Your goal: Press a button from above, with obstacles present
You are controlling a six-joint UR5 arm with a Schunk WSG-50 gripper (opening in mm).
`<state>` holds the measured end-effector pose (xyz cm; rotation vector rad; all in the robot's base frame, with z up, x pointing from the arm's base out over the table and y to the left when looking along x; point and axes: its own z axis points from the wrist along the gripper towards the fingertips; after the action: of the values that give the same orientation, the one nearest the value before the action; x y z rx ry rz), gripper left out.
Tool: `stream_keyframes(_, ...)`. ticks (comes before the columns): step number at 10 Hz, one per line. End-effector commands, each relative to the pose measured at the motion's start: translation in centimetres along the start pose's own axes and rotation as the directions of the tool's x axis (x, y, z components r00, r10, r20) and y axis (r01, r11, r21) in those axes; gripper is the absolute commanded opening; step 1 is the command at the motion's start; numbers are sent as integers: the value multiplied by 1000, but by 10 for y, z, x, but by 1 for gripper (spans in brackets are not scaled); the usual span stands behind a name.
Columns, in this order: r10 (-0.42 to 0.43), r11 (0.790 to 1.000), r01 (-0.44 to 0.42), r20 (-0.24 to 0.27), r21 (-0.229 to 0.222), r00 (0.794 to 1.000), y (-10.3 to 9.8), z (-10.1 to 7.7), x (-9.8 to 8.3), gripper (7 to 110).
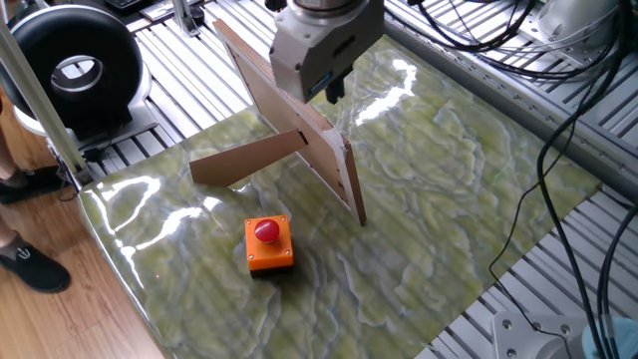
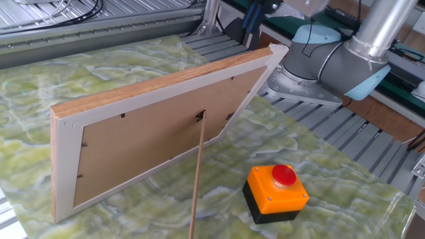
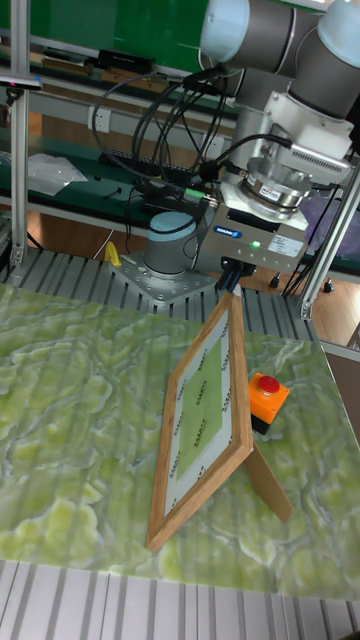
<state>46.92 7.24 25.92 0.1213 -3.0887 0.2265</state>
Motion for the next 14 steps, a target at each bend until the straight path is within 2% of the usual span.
stream_keyframes(1, 50, 997, -49, 4, -61, 999, 35, -3, -3, 7)
stream_keyframes(3, 76, 987, -73, 13, -141, 997, 57, -4, -9, 7)
stream_keyframes(5, 108, 976, -101, 28, -191, 994, 78, -2, -17, 7)
stream_keyframes(6, 119, 974, -110, 35, -197, 992, 85, 1, -19, 7)
stream_keyframes(7, 129, 976, -120, 38, -183, 991, 88, 5, -21, 7)
stream_keyframes(8, 130, 981, -123, 41, -150, 991, 83, 9, -21, 7)
stream_keyframes(9, 119, 986, -114, 35, -121, 992, 76, 10, -18, 7)
stream_keyframes(10, 81, 994, -79, 28, -71, 996, 64, 12, -14, 7)
stream_keyframes(12, -7, 999, 7, 12, -51, 1000, 60, 12, -9, 7)
stream_keyframes(13, -38, 998, 39, 27, -38, 999, 57, 12, -12, 7)
stream_keyframes(14, -65, 997, 67, 51, -44, 997, 59, 12, -18, 7)
